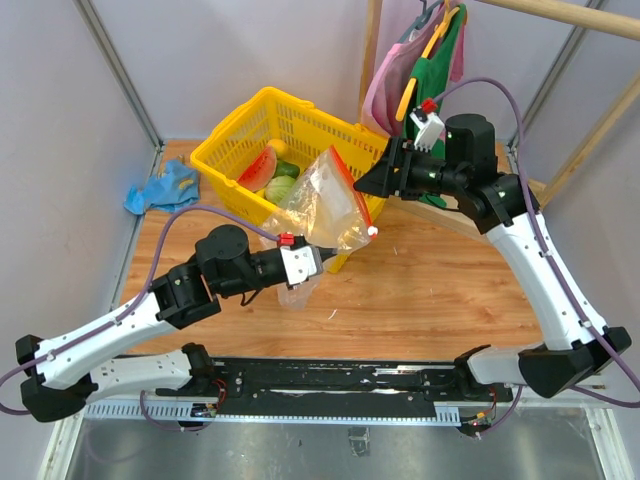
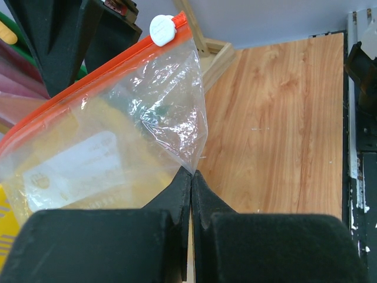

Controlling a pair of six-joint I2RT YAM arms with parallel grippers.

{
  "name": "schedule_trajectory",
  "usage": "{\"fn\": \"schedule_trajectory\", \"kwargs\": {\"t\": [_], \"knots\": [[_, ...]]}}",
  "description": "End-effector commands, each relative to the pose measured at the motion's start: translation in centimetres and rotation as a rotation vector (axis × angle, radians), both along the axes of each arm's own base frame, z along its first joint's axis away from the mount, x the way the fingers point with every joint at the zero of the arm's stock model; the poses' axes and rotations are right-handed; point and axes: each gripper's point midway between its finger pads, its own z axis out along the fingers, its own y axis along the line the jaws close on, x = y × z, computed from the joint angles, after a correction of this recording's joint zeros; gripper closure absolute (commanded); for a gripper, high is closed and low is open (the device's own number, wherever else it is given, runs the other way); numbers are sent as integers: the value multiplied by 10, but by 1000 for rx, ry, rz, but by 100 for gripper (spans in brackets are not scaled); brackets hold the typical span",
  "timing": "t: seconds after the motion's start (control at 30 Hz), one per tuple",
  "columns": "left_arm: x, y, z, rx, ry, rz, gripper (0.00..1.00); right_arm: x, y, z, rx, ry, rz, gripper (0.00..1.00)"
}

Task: Place the food in the zip-top bag and seal the zipper
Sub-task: Open the zipper of the food storage bag at the center of the board.

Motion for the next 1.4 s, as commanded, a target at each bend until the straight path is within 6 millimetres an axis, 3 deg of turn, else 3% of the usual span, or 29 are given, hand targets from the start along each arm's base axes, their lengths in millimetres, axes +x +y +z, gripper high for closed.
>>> {"fn": "schedule_trajectory", "kwargs": {"t": [0.0,0.47,0.6,0.73,0.83,1.0,1.23,1.37], "knots": [[-2,-3,-5,16,-16,-6,100,-7,5,3,-11,-19,43,29],[-1,-8,-15,53,-30,-15,100,-16,25,-18,-23,32,177,40],[0,-8,-17,57,-30,-9,100,-22,32,-15,-10,17,225,54],[1,-5,-17,49,-29,10,98,-25,32,-7,-8,-22,237,80],[3,-1,-14,32,-23,33,82,-27,30,-3,-9,-49,239,98],[3,8,-9,-18,30,78,47,-35,30,1,-23,-104,263,99],[17,40,6,-190,238,310,29,-53,40,-14,-142,-192,317,99],[20,57,10,-349,454,446,27,-71,55,-28,-217,-242,396,99]]}}
